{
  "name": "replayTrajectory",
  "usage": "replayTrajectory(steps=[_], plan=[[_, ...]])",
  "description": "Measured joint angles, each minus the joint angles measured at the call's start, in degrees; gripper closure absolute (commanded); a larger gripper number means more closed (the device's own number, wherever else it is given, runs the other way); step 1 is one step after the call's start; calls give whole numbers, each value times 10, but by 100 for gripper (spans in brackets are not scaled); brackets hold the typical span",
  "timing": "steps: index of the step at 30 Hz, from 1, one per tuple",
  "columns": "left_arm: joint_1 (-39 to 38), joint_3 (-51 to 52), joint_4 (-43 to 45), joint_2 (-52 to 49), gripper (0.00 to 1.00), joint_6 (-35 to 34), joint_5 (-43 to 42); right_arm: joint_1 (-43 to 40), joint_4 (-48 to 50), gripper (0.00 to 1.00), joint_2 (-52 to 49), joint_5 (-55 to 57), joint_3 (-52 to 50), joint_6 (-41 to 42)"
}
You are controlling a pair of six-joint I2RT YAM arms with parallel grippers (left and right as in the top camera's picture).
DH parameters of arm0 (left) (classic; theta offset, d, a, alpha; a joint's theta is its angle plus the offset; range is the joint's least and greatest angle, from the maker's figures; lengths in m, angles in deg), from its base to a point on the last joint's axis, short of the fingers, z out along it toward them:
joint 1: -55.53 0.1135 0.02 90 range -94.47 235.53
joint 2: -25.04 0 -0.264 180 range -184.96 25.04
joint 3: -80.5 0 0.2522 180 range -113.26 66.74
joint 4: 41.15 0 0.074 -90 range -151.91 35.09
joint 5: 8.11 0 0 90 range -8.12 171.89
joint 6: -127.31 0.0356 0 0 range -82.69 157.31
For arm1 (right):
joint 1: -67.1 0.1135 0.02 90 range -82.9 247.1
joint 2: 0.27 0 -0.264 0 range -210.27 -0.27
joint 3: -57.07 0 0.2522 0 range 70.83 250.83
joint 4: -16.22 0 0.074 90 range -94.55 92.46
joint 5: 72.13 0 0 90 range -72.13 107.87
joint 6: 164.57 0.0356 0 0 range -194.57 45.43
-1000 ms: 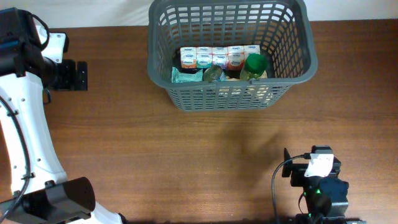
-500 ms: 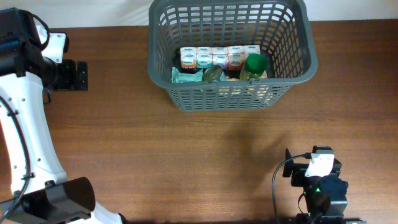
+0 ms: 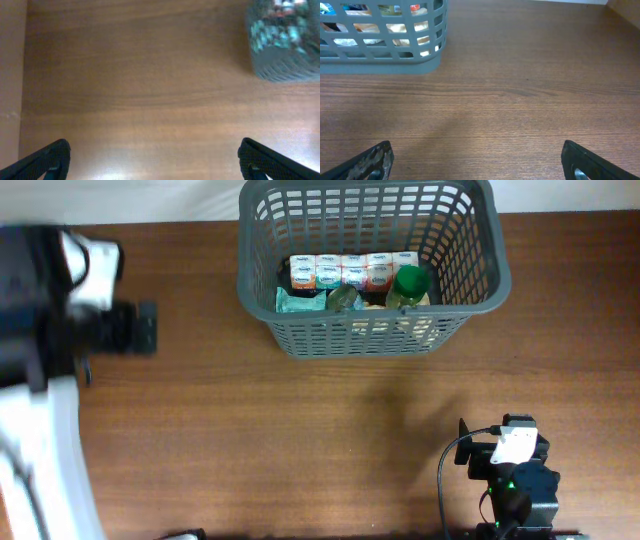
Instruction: Pack container
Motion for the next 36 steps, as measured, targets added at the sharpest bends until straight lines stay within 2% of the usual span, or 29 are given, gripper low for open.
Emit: replayTrajectory(steps=[2, 3, 9, 11, 13, 16, 20, 36], plan=[[0, 68, 71, 80, 1, 0, 0, 0, 0, 1, 1, 0, 0, 0], [0, 147, 188, 146, 1, 0, -2, 0, 1, 1, 1, 0, 0, 0], [-39, 491, 579, 450, 1, 0, -8, 0, 1, 1, 2, -2, 0, 0], [-61, 603, 648, 546, 1, 0, -10, 0, 1, 1, 2, -2, 0, 0], [-69, 674, 692, 601, 1, 0, -11, 0, 0, 1, 2, -2, 0, 0], [-71, 782, 725, 676, 1, 0, -11, 0, 1, 1, 2, -2, 0, 0], [-71, 894, 773, 727, 1, 0, -11, 0, 1, 1, 2, -2, 0, 0], [-71, 1066, 786, 786, 1, 0, -11, 0, 1, 1, 2, -2, 0, 0]])
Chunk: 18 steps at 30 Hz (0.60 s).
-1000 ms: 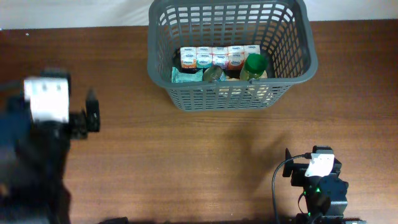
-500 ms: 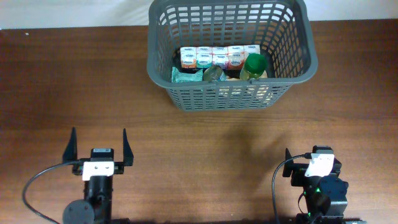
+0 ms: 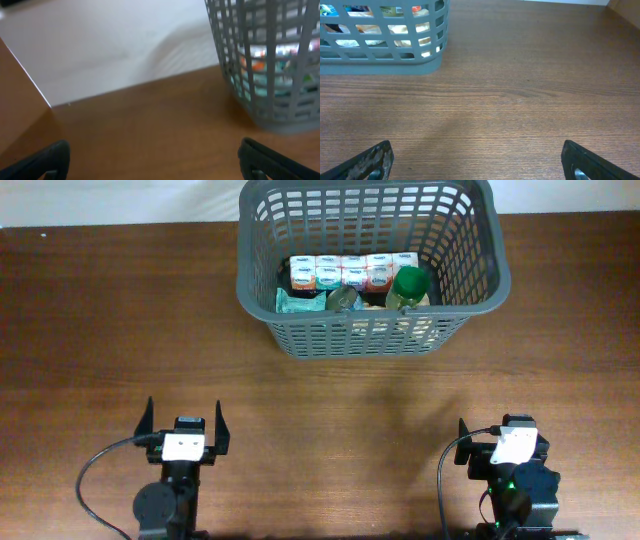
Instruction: Pack container
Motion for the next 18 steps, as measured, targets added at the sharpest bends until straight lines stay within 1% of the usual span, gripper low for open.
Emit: replayTrajectory(steps=[18], plan=[[0, 6, -4, 0, 1, 0, 0, 0, 0, 1, 0, 0, 0, -1]])
